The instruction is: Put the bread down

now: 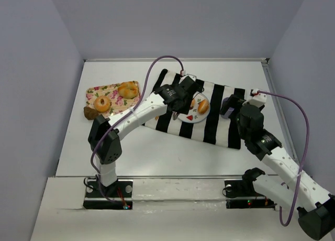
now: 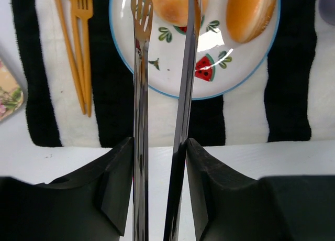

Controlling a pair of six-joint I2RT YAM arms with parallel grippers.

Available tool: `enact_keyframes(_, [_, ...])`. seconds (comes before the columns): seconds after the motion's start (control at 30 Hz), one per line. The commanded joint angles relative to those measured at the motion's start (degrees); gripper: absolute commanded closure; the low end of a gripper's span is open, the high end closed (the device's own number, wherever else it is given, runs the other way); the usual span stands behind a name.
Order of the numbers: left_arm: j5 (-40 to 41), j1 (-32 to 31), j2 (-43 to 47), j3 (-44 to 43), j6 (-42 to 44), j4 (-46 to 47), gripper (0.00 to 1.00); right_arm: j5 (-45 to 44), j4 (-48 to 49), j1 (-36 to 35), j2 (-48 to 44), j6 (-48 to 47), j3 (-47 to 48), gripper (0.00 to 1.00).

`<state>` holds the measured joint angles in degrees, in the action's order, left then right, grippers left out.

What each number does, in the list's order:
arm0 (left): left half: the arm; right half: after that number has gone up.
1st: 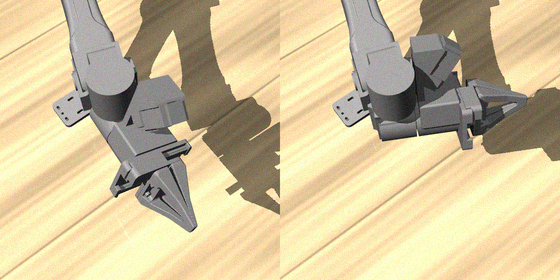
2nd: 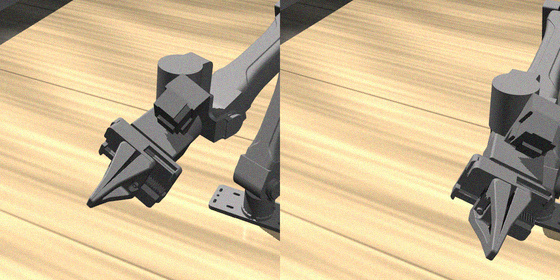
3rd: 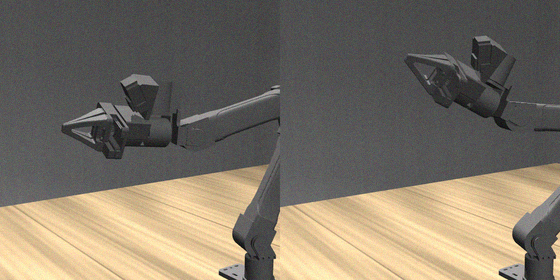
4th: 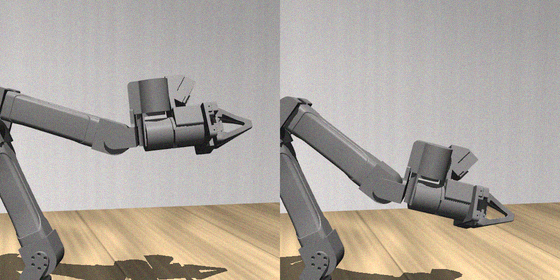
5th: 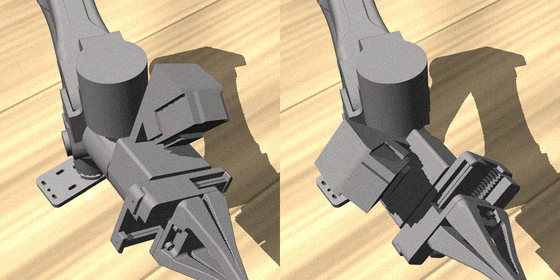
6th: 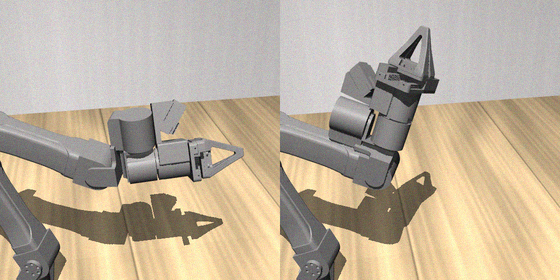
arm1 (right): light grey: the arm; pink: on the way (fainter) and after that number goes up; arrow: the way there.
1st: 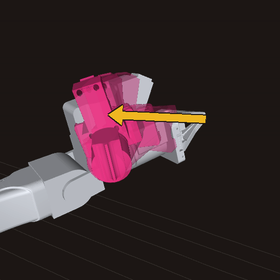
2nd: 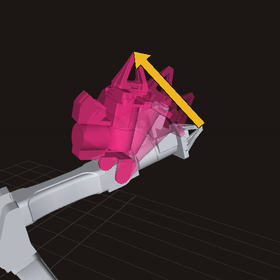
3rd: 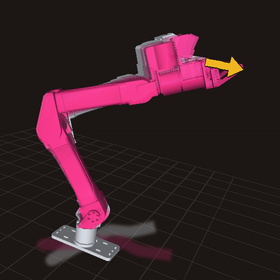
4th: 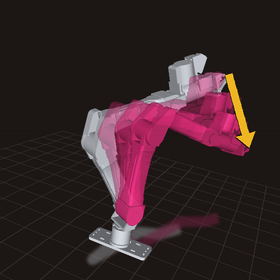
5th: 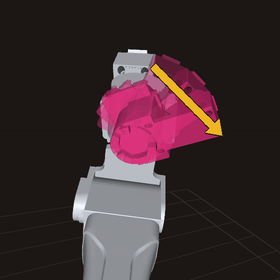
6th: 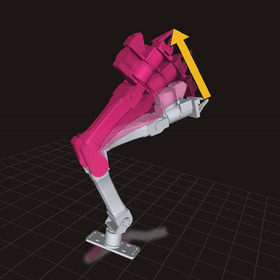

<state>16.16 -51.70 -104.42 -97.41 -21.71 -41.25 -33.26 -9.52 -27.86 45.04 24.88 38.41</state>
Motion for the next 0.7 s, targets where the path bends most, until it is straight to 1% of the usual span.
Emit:
enact_keyframes(0.0, [8.5, -0.2, 5.3, -2.4, -3.1, -4.2, 0.49, -1.5, 3.1, -0.5, -0.7, -0.3, -0.4, 0.00])
enact_keyframes(0.07, [12.1, -0.1, 8.1, -0.8, -6.9, -6.2, 0.50, -1.3, 3.0, -0.5, -0.7, -0.3, -0.4, 0.00])
enact_keyframes(0.13, [15.6, 0.4, 11.2, 2.7, -10.3, -9.0, 0.51, -1.1, 3.0, -0.5, -0.9, -0.3, -0.5, 0.00])
enact_keyframes(0.17, [16.5, 0.8, 12.1, 4.1, -14.5, -10.3, 0.51, -1.1, 3.0, -0.5, -0.9, -0.2, -0.5, 0.00])
enact_keyframes(0.23, [19.2, 2.0, 14.7, 8.3, -19.5, -15.1, 0.52, -1.0, 3.0, -0.5, -1.1, -0.1, -0.6, 0.00])
enact_keyframes(0.27, [19.7, 2.5, 15.5, 9.9, -24.6, -16.7, 0.52, -0.8, 3.0, -0.5, -1.1, 0.0, -0.6, 0.00])
enact_keyframes(0.3, [20.3, 3.0, 16.9, 12.9, -27.4, -18.6, 0.52, -0.7, 3.1, -0.5, -1.1, 0.0, -0.6, 0.00])
enact_keyframes(0.33, [20.3, 3.6, 17.6, 14.6, -29.6, -21.2, 0.52, -0.7, 3.0, -0.5, -1.1, 0.0, -0.6, 0.00])
enact_keyframes(0.37, [20.3, 3.7, 18.3, 16.4, -31.7, -22.3, 0.52, -0.7, 3.1, -0.5, -0.9, 0.0, -0.6, 0.00])
enact_keyframes(0.4, [20.4, 3.9, 18.9, 19.8, -35.6, -23.2, 0.52, -0.5, 3.0, -0.5, -0.8, 0.1, -0.6, 0.00])
enact_keyframes(0.43, [20.0, 4.2, 20.4, 21.6, -36.7, -23.7, 0.52, -0.1, 3.0, -0.5, -0.7, 0.2, -0.5, 0.00])
enact_keyframes(0.47, [18.7, 4.4, 22.0, 25.2, -39.3, -23.5, 0.52, 0.3, 3.0, -0.5, -0.4, 0.3, -0.5, 0.00])
enact_keyframes(0.6, [16.0, 5.2, 25.5, 31.7, -43.8, -22.7, 0.52, 0.6, 3.2, -0.5, 0.5, 0.3, -0.4, 0.00])
enact_keyframes(0.67, [15.1, 5.4, 27.2, 33.7, -46.5, -22.8, 0.52, 1.4, 3.2, -0.5, 0.8, 0.4, -0.3, 0.00])
